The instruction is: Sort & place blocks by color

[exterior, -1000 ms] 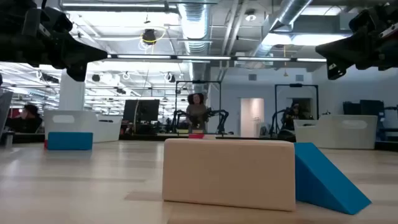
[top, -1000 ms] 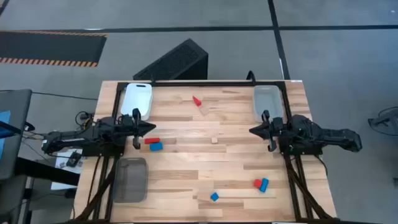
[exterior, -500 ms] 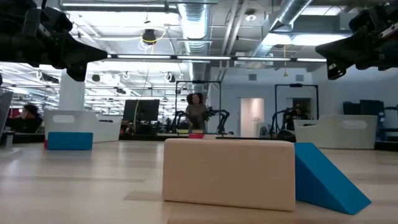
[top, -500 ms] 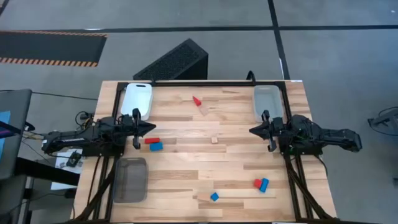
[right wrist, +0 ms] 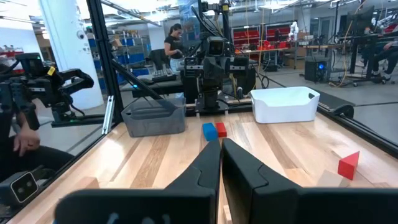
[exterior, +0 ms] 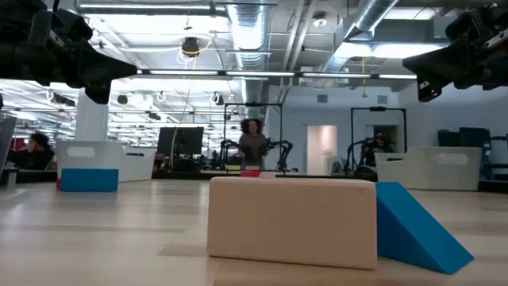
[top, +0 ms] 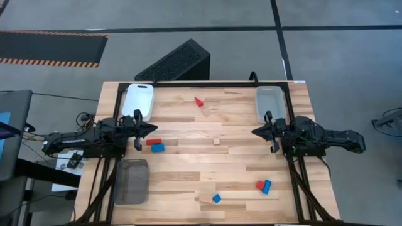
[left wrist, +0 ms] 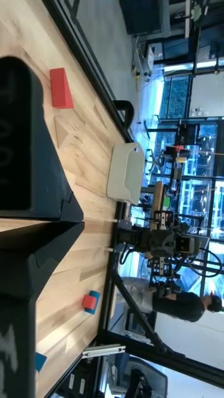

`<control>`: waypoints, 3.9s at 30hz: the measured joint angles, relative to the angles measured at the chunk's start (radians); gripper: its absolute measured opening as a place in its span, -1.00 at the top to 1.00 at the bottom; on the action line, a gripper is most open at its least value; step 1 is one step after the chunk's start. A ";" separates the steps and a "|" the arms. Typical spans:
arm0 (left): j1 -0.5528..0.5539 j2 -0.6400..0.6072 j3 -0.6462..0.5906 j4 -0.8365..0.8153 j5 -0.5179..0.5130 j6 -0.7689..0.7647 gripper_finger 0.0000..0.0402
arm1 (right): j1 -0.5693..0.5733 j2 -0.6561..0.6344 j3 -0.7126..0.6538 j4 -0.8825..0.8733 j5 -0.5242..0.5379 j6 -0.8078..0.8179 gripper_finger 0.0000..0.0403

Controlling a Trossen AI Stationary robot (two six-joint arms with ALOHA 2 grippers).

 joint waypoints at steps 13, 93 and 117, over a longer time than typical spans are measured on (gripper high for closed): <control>0.000 0.000 0.000 0.000 0.000 0.000 1.00 | 0.000 0.000 0.000 0.000 0.000 0.000 0.79; 0.089 0.007 0.000 0.045 -0.336 0.142 1.00 | -0.344 0.571 0.023 0.612 0.399 0.073 0.39; 0.150 0.007 0.000 0.049 -0.405 0.294 1.00 | -0.231 0.978 0.214 0.655 0.479 -0.011 -0.08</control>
